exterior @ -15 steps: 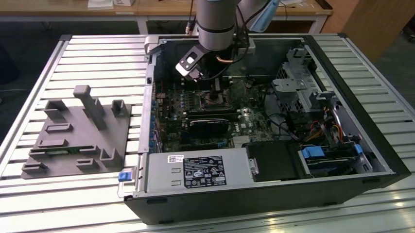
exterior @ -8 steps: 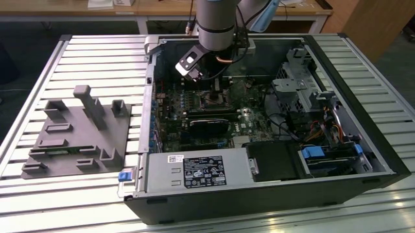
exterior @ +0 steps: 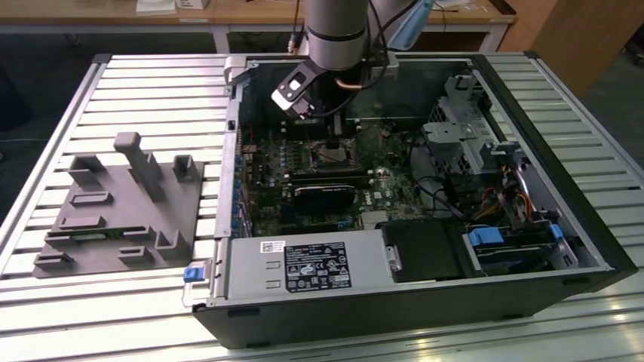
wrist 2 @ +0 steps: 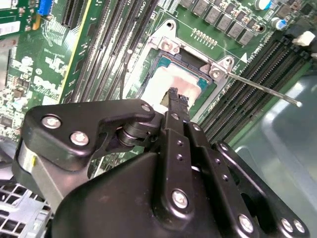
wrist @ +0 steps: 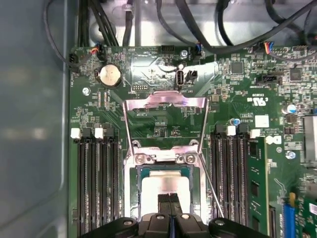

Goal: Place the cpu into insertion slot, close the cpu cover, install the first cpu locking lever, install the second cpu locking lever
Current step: 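Place the cpu into insertion slot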

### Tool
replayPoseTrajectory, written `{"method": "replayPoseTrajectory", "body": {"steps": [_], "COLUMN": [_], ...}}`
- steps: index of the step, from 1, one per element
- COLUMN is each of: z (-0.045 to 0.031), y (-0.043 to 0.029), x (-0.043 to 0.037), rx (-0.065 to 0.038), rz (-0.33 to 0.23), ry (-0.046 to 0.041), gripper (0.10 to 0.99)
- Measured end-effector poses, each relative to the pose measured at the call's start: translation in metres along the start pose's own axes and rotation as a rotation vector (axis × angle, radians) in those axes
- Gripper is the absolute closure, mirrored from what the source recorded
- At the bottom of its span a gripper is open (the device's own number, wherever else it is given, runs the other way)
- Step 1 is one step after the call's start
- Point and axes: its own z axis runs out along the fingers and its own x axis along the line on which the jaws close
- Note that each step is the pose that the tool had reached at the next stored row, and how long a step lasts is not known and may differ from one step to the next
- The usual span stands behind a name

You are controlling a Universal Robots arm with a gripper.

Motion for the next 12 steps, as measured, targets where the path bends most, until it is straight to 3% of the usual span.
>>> {"method": "replayPoseTrajectory", "body": {"steps": [12], "z": [-0.0176], "y": [0.0009], "x": [-0.0001], "rx": [-0.001], "rz": [0.0], "ry": [0.0], "gripper": [0.98]}}
